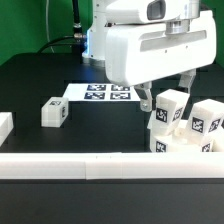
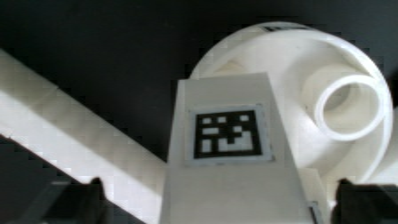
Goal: Assemble stool
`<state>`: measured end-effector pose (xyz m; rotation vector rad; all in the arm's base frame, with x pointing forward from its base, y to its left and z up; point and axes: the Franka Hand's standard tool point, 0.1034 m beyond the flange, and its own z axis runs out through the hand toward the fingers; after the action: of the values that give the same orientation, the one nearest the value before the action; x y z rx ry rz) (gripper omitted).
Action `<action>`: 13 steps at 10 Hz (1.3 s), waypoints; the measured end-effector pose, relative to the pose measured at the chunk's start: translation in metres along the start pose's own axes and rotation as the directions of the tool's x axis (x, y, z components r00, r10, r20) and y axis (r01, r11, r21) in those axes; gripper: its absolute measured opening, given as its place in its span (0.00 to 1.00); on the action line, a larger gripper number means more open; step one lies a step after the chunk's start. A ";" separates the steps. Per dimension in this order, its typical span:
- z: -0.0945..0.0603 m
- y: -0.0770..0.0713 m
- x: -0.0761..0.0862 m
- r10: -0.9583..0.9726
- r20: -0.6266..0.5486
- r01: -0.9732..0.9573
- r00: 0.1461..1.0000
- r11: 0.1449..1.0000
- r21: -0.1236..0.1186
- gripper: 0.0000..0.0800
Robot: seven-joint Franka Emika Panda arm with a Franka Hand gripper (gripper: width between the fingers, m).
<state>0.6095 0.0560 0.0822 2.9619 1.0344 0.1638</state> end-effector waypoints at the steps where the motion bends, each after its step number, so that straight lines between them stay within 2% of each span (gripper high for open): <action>1: 0.000 0.000 0.000 0.000 0.001 0.000 1.000 1.000 0.000 0.67; 2: 0.000 0.000 0.000 0.000 0.001 0.000 1.000 1.000 0.000 0.44; 5: 0.000 0.000 0.000 0.039 0.001 -0.039 0.999 0.999 0.000 0.42; 7: 0.000 0.000 0.000 0.151 0.000 -0.151 0.988 0.988 0.001 0.42; 8: 0.001 -0.001 0.000 0.329 -0.010 -0.329 0.944 0.944 0.004 0.42; 10: 0.001 0.000 0.000 0.614 -0.020 -0.614 0.789 0.789 0.004 0.42; 12: 0.002 0.002 0.000 0.811 -0.023 -0.812 0.584 0.584 0.007 0.42; 13: 0.002 0.004 0.002 0.856 -0.044 -0.857 0.514 0.515 0.011 0.42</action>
Offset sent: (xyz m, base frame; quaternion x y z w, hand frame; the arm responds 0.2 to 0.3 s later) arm 0.0000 0.0000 0.0000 0.0000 0.0000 0.0650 0.9979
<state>0.6137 0.0546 0.0805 3.1369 -0.5688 0.2175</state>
